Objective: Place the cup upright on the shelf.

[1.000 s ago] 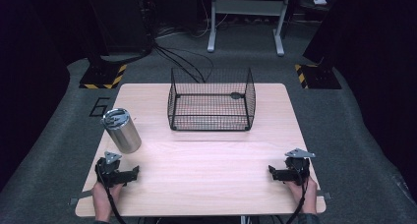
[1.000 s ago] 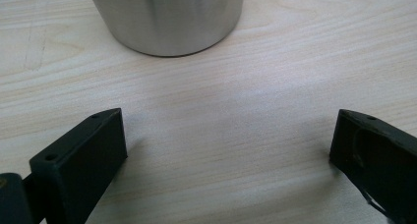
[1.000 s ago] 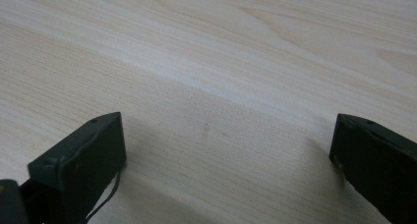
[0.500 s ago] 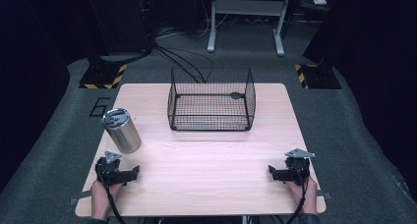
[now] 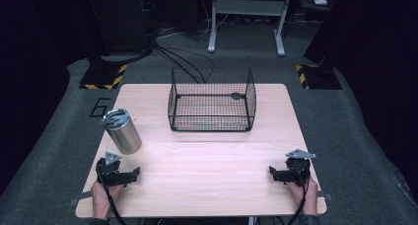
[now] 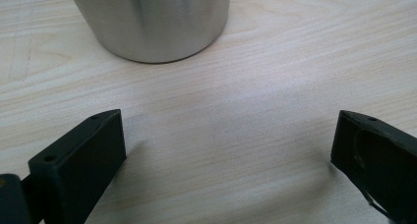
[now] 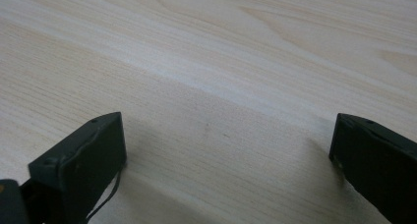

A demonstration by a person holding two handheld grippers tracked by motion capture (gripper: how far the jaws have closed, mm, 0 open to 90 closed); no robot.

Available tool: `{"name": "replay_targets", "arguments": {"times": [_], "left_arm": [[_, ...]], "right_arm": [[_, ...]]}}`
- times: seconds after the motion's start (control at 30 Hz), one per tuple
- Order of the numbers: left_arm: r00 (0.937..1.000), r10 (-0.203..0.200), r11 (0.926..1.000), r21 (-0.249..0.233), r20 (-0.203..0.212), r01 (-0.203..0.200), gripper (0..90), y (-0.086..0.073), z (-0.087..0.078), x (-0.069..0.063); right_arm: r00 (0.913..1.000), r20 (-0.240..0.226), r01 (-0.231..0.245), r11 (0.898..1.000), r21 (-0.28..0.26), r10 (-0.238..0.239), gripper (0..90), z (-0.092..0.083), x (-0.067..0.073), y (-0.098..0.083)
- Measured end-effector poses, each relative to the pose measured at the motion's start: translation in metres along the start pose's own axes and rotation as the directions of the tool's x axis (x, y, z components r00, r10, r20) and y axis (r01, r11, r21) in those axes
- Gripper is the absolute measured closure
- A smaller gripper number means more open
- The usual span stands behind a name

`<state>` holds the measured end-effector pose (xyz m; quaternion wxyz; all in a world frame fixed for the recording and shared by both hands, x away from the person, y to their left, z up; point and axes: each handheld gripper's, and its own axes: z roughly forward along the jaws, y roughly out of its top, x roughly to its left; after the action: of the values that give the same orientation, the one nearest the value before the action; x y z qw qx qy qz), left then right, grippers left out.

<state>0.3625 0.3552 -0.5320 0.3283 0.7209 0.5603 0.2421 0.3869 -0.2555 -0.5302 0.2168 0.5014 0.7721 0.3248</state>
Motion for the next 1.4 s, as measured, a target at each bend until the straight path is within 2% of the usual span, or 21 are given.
{"name": "replay_targets", "arguments": {"times": [0.13, 0.17, 0.3, 0.47, 0.53, 0.87, 1.13, 1.17, 1.2, 1.3, 1.4], "left_arm": [[0.9999, -0.009, 0.9999, -0.009, 0.011, 0.009, 0.2, 0.0, -0.004, 0.001], [1.0, -0.008, 0.9997, -0.024, 0.002, 0.008, 0.2, 0.001, -0.005, 0.001], [1.0, 0.001, 0.9997, -0.022, 0.005, -0.001, 0.2, 0.003, -0.009, 0.002], [1.0, 0.003, 0.9985, -0.055, 0.009, -0.003, 0.1, 0.011, -0.016, 0.006], [0.9999, -0.006, 0.9965, -0.083, 0.015, 0.007, 0.2, 0.015, -0.018, 0.009], [0.9996, -0.018, 0.9924, -0.121, 0.021, 0.021, 0.1, 0.024, -0.024, 0.018], [0.9997, -0.015, 0.9885, -0.15, 0.02, 0.018, 0.1, 0.037, -0.025, 0.021], [0.9997, -0.018, 0.9857, -0.167, 0.017, 0.02, 0.1, 0.038, -0.025, 0.02], [0.9998, -0.009, 0.9876, -0.156, 0.019, 0.012, 0.1, 0.041, -0.026, 0.021], [0.9997, -0.015, 0.9827, -0.184, 0.018, 0.018, 0.1, 0.049, -0.027, 0.023], [0.9997, -0.007, 0.9816, -0.19, 0.023, 0.011, 0.1, 0.055, -0.028, 0.024]], "right_arm": [[1.0, 0.0, -0.005, 1.0, 0.002, 0.005, 0.1, 0.0, 0.0, 0.0], [1.0, 0.0, -0.006, 1.0, 0.001, 0.006, 0.1, 0.0, 0.0, 0.0], [0.9999, 0.0, -0.013, 1.0, 0.001, 0.013, 0.1, 0.0, 0.001, 0.0], [1.0, 0.001, -0.009, 1.0, 0.0, 0.009, 0.1, 0.0, 0.001, 0.0], [0.9999, 0.0, -0.012, 1.0, 0.001, 0.012, 0.1, 0.0, 0.001, 0.0], [0.9999, 0.001, -0.015, 1.0, 0.001, 0.015, 0.1, 0.0, 0.001, 0.0], [1.0, 0.001, -0.009, 1.0, 0.001, 0.009, 0.2, 0.0, 0.001, 0.0], [1.0, 0.001, -0.01, 1.0, -0.003, 0.01, 0.1, 0.0, 0.001, 0.0], [0.9999, 0.001, -0.012, 1.0, -0.001, 0.012, 0.1, 0.0, 0.001, 0.0], [0.9999, 0.001, -0.012, 1.0, -0.001, 0.012, 0.1, 0.0, 0.001, 0.0], [0.9999, 0.002, -0.011, 1.0, -0.002, 0.011, 0.1, 0.0, 0.001, 0.0]]}}
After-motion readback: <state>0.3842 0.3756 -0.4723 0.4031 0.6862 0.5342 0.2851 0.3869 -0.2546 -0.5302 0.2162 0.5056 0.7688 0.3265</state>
